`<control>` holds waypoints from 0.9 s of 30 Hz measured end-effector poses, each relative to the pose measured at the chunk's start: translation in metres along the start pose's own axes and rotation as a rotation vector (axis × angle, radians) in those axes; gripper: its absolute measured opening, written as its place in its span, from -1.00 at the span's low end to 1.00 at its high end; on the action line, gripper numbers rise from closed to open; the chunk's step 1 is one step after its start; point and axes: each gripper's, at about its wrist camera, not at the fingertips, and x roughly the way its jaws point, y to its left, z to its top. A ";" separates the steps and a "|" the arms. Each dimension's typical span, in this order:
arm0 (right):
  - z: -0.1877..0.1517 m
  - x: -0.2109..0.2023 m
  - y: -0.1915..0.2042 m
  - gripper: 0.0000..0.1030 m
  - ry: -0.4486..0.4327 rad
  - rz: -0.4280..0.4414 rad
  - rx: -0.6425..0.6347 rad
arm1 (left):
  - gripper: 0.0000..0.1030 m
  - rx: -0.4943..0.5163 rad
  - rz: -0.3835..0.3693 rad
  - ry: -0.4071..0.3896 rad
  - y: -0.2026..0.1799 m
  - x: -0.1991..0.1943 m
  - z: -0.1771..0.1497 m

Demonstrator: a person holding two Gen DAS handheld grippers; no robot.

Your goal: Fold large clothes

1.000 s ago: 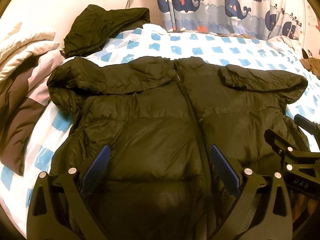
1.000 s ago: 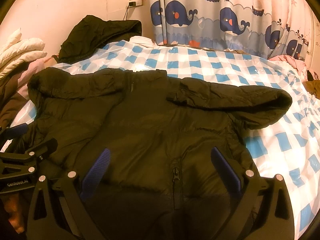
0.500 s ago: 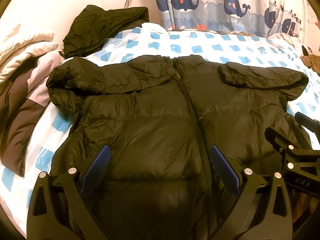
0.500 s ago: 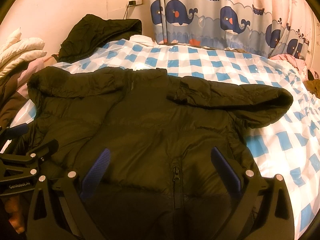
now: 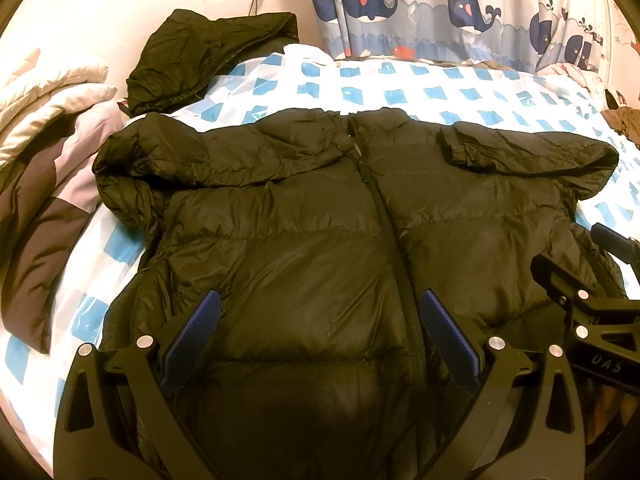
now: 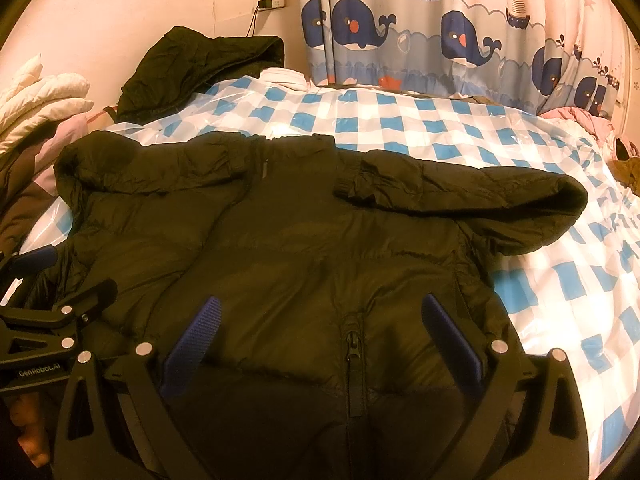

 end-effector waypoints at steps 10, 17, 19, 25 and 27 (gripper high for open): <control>0.035 -0.019 -0.039 0.87 -0.087 -0.115 -0.083 | 0.86 -0.044 0.005 0.040 0.015 0.010 0.000; 0.105 0.072 -0.050 0.87 0.103 -0.209 -0.371 | 0.87 -0.059 -0.040 0.088 0.017 0.017 -0.002; 0.106 0.120 -0.029 0.87 0.183 -0.238 -0.515 | 0.87 -0.057 -0.050 0.095 0.016 0.017 -0.003; 0.108 0.211 -0.045 0.76 0.391 -0.170 -0.467 | 0.87 -0.049 -0.066 0.110 0.014 0.016 -0.001; 0.116 0.216 -0.075 -0.36 0.417 -0.108 -0.299 | 0.87 -0.046 -0.070 0.118 0.010 0.019 0.003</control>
